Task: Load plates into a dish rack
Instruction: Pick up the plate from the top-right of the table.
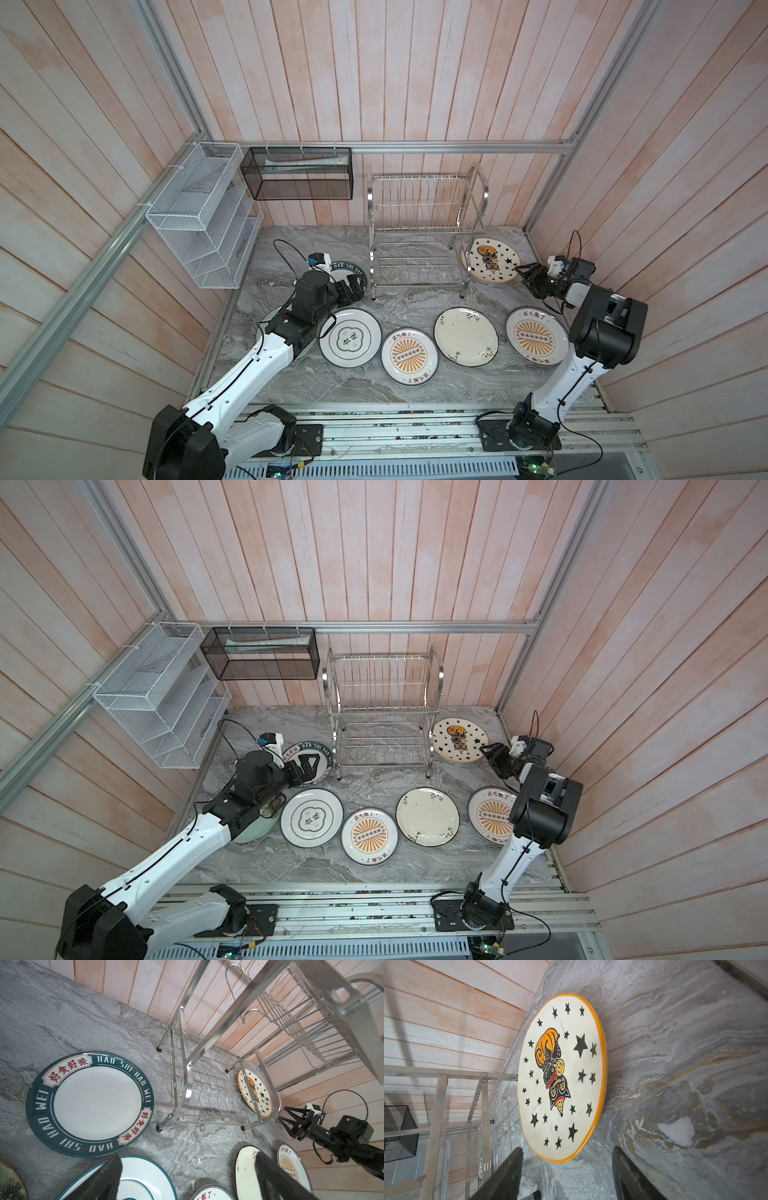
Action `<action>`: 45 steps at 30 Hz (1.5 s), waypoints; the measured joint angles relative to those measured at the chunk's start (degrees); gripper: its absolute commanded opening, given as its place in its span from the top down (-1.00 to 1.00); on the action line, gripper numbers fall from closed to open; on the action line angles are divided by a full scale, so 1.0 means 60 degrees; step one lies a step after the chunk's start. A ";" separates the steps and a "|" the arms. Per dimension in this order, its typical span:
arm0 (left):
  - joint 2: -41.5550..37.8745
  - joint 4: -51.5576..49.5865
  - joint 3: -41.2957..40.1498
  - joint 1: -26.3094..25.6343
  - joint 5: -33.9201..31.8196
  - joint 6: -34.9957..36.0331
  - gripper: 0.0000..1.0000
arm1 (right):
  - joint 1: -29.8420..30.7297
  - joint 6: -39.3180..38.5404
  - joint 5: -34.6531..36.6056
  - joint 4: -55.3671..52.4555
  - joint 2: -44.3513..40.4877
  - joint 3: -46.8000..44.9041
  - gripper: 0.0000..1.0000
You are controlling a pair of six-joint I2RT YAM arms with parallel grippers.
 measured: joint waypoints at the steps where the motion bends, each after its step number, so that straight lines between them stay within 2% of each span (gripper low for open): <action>1: 0.0000 0.0000 0.0000 0.0000 0.0000 0.0000 -1.00 | 0.0011 0.0051 0.0004 0.0036 0.0091 0.0022 -0.29; 12: 0.0011 -0.0015 0.0000 -0.0044 -0.0007 -0.0004 -1.00 | 0.0102 0.0674 0.0000 0.0579 0.0925 0.0182 -0.12; 22: 0.0084 -0.0015 0.0000 -0.0124 -0.0011 -0.0066 -1.00 | 0.0113 0.1938 -0.0066 0.1548 0.1483 0.0310 0.08; 31: 0.0135 -0.0018 0.0000 -0.0186 -0.0040 -0.0073 -1.00 | 0.0375 0.2568 0.0047 0.1676 0.1767 0.0885 0.30; 40: 0.0146 -0.0080 0.0004 -0.0248 -0.0113 -0.0073 -1.00 | 0.0605 0.2816 0.0302 0.1599 0.2218 0.1275 0.41; 45: 0.0149 -0.0120 0.0000 -0.0251 -0.0189 -0.0073 -1.00 | 0.0656 0.2881 0.0357 0.1515 0.2382 0.1439 0.63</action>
